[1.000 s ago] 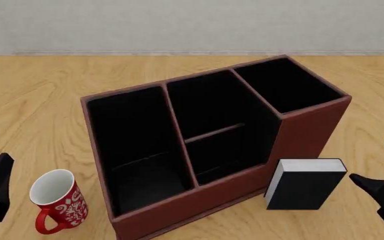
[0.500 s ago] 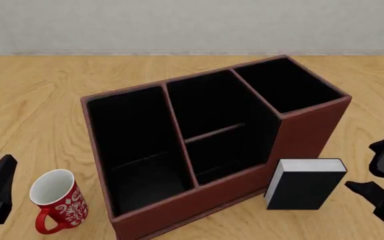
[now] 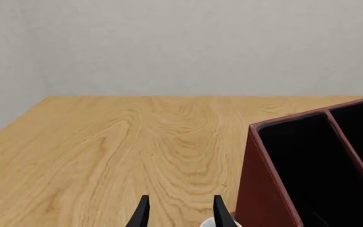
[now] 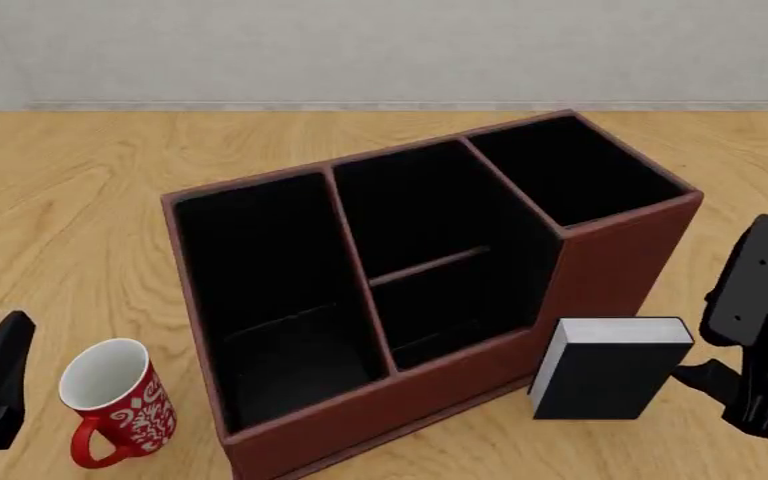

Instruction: Pick up the book and place it in the right compartment of the caddy.

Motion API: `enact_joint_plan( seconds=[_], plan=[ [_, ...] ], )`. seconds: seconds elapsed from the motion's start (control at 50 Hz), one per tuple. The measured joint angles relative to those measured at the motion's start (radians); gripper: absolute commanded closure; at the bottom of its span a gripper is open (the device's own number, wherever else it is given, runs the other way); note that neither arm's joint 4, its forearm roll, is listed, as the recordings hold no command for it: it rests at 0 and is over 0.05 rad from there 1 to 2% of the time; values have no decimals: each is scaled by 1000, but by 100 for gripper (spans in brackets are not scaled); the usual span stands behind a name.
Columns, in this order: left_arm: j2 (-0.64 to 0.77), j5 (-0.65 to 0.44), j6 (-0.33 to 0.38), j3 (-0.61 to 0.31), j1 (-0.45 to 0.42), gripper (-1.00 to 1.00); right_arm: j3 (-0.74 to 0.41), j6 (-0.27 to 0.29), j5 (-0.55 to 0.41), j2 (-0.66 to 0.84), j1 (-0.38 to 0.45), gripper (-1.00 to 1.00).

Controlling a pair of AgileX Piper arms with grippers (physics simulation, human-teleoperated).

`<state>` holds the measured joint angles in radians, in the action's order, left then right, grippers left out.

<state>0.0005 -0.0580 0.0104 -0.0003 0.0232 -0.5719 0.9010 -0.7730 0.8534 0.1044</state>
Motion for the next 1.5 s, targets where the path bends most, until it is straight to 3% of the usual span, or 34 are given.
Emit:
enact_joint_plan(
  seconds=[0.22,0.6,0.98,1.24,1.5],
  plan=[
    [0,-1,3,0,-1,-100,14,16,8,27,8,-100],
    [0,-2,11,0,-3,-100,34,105,11,30,-25,-100],
    [0,-6,14,0,-3,-100,22,152,13,41,-35,-100],
    [0,-12,14,0,-1,-100,3,158,31,75,-18,-100],
    [0,-16,13,0,4,-100,8,118,86,141,38,-100]
  ],
)
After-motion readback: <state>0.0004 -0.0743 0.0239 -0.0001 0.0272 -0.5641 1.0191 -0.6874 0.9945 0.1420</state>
